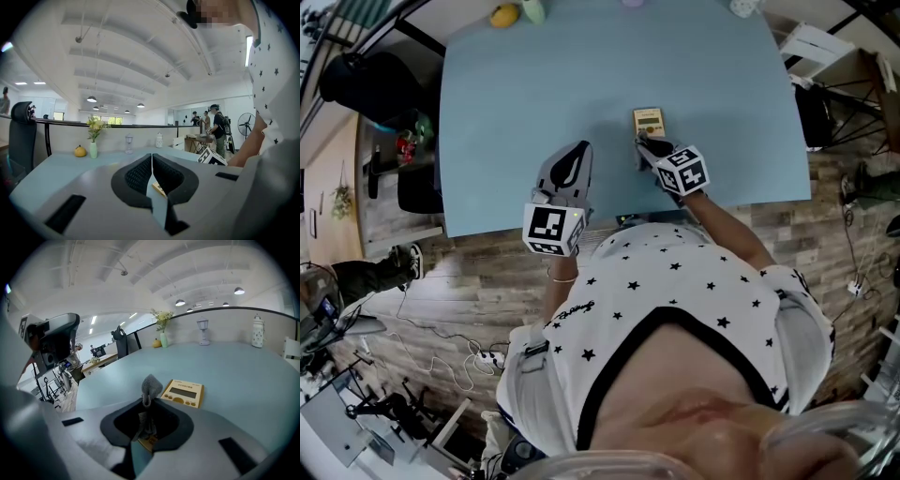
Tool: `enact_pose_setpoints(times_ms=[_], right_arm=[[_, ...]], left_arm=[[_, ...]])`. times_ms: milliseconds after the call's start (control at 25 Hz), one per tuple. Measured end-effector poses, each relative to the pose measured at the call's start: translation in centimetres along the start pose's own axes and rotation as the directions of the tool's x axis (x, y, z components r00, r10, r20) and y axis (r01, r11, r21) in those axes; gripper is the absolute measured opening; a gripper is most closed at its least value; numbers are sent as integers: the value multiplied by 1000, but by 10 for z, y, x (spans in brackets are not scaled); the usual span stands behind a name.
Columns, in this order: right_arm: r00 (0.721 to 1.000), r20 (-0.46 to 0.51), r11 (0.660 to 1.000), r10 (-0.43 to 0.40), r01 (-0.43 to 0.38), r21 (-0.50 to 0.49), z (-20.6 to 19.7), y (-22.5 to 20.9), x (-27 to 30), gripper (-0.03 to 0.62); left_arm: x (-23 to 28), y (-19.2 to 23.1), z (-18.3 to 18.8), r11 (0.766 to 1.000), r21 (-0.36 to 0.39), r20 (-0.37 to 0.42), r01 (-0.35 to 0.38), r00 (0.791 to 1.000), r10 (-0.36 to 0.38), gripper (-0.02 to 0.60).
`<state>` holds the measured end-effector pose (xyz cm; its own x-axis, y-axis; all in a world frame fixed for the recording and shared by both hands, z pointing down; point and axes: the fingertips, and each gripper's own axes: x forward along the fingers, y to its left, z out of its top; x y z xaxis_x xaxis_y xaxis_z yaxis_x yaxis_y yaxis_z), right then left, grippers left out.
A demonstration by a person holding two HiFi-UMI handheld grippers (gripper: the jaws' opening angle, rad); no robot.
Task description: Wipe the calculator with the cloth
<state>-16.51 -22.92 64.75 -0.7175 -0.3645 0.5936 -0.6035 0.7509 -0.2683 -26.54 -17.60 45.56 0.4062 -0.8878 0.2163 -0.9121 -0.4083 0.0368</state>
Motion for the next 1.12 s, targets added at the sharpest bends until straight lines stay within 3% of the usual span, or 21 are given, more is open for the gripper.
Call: enact_pose_setpoints(times_ms=[640,1120], right_arm=[[989,26,986,-147,145,84,-9,-49,-32,51],[986,19,981,-166,163,104,-16,-57,-36,51]], left_arm=[[14,-14,-1,998,8,-2,66,998,-66,31],[20,-19,0,997,5,4,77,997,-77,31]])
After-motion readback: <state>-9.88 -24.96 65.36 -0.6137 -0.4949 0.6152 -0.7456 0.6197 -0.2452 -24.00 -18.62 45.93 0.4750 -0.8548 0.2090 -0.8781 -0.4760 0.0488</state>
